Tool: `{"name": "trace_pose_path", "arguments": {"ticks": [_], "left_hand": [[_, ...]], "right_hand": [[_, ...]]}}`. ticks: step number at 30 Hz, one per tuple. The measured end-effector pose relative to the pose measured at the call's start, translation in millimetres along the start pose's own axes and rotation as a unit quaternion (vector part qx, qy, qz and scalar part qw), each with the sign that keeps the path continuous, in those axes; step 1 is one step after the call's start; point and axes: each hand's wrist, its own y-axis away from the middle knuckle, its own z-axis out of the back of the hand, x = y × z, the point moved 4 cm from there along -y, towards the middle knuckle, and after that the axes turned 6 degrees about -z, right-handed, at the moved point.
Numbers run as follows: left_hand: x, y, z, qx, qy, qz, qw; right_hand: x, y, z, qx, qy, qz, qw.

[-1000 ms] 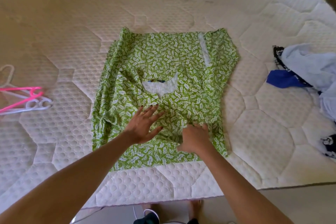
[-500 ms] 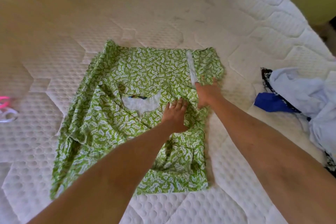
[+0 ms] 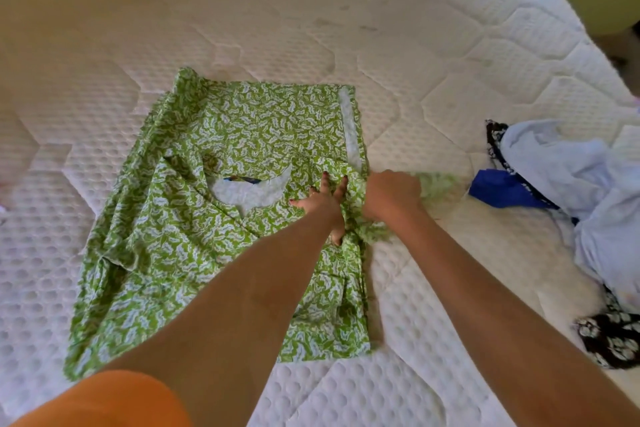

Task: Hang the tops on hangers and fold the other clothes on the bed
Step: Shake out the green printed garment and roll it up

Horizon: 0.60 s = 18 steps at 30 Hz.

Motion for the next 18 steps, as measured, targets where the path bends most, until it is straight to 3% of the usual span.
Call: {"name": "trace_pose_path", "arguments": {"ticks": [4, 8, 10, 11, 14, 15, 17, 18], "left_hand": [[6.0, 6.4, 4.1, -0.011, -0.017, 0.016, 1.000], [18.6, 12.0, 3.5, -0.093, 0.078, -0.007, 0.993], [29.8, 20.9, -4.7, -0.117, 0.122, -0.036, 0.985], [39.7, 20.0, -9.1, -0.169, 0.162, -0.028, 0.972], [58.6, 36.9, -12.7, -0.260, 0.205, -0.049, 0.942], [68.3, 41.3, -13.3, -0.323, 0.249, -0.035, 0.912], [92.8, 68.5, -13.6, -0.429, 0.416, 0.023, 0.802], [99.8, 82.2, -16.1, -0.447, 0.474, 0.052, 0.757]], "right_hand": [[12.8, 43.4, -8.3, 0.098, -0.061, 0.081, 0.990], [34.3, 72.5, -26.1, 0.202, -0.132, 0.163, 0.957], [39.5, 75.2, -33.1, 0.254, -0.195, 0.162, 0.933], [40.5, 75.4, -34.4, 0.270, -0.229, 0.155, 0.922], [48.6, 75.6, -31.6, 0.271, -0.320, 0.120, 0.900], [52.6, 75.1, -29.2, 0.261, -0.355, 0.099, 0.892], [62.3, 75.5, -23.2, 0.243, -0.446, 0.031, 0.861], [64.5, 73.5, -20.6, 0.229, -0.497, -0.010, 0.837]]}}
